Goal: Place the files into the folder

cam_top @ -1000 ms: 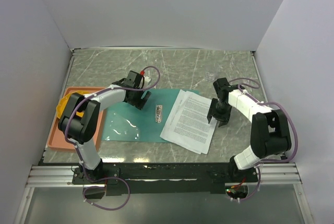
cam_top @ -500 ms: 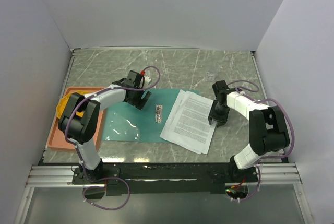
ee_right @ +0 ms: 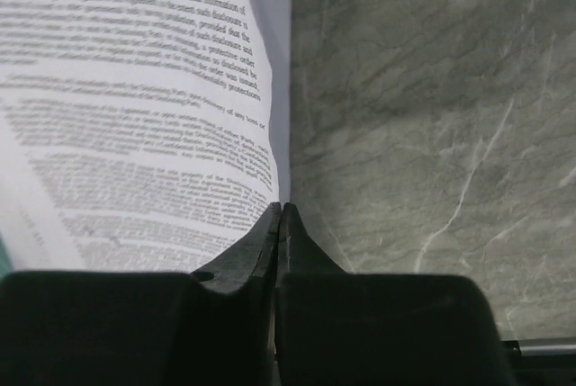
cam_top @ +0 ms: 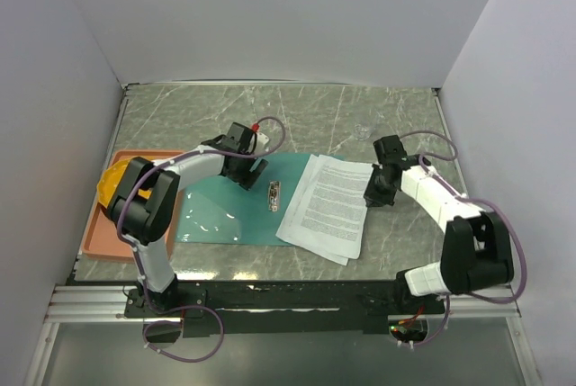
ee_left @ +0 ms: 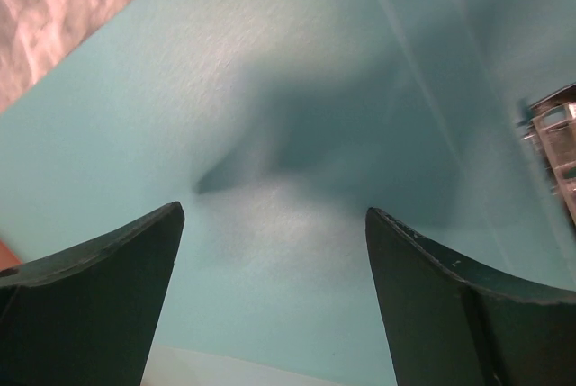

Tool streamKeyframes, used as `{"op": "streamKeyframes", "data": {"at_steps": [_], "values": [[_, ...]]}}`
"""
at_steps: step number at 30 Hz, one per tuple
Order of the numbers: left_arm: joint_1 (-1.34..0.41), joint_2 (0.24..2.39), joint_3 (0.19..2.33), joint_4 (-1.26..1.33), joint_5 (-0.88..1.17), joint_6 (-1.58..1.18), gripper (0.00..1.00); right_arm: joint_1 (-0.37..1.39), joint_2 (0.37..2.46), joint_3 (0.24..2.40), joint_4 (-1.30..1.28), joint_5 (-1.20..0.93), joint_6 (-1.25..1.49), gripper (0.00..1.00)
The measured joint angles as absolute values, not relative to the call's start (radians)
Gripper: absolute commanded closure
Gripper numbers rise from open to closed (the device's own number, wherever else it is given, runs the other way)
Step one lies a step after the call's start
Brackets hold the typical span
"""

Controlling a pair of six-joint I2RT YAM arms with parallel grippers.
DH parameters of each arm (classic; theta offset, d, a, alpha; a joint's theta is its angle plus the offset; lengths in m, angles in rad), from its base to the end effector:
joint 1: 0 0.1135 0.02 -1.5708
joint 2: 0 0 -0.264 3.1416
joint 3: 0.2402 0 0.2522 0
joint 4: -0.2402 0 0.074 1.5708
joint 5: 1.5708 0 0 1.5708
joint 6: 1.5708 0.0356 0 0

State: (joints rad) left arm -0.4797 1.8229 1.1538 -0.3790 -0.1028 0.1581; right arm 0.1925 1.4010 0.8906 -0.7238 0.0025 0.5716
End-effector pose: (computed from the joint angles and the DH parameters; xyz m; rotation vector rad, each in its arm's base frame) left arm 0.3298 -0.1674 0.1695 0.7841 2.4894 0.0208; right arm 0.2500 0.0486 0.2029 0.5325 2.7724 0.1755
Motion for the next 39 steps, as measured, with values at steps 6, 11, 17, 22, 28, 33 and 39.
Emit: {"op": "streamKeyframes", "data": {"at_steps": [6, 11, 17, 22, 28, 33, 39], "values": [[-0.520, 1.847, 1.179, -0.365, -0.102, 0.161, 0.12, 0.192, 1.275, 0.869, -0.699, -0.105, 0.529, 1.00], [-0.553, 1.862, 1.195, -0.361, -0.096, 0.154, 0.14, 0.192, 1.222, 0.895, -0.668, -0.221, 0.496, 1.00], [-0.599, 1.876, 1.214, -0.374, -0.067, 0.112, 0.14, 0.192, 1.232, 1.041, -0.648, -0.311, 0.469, 1.00], [-0.628, 1.876, 1.216, -0.393, -0.056, 0.057, 0.14, 0.192, 1.244, 1.122, -0.619, -0.354, 0.455, 1.00], [-0.662, 1.876, 1.219, -0.430, -0.023, -0.036, 0.15, 0.192, 1.248, 1.130, -0.614, -0.387, 0.447, 1.00], [-0.710, 1.876, 1.236, -0.477, 0.018, -0.119, 0.15, 0.192, 1.251, 1.133, -0.614, -0.394, 0.432, 1.00], [-0.761, 1.865, 1.243, -0.508, 0.068, -0.212, 0.13, 0.192, 1.258, 1.152, -0.613, -0.409, 0.417, 1.00]]}}
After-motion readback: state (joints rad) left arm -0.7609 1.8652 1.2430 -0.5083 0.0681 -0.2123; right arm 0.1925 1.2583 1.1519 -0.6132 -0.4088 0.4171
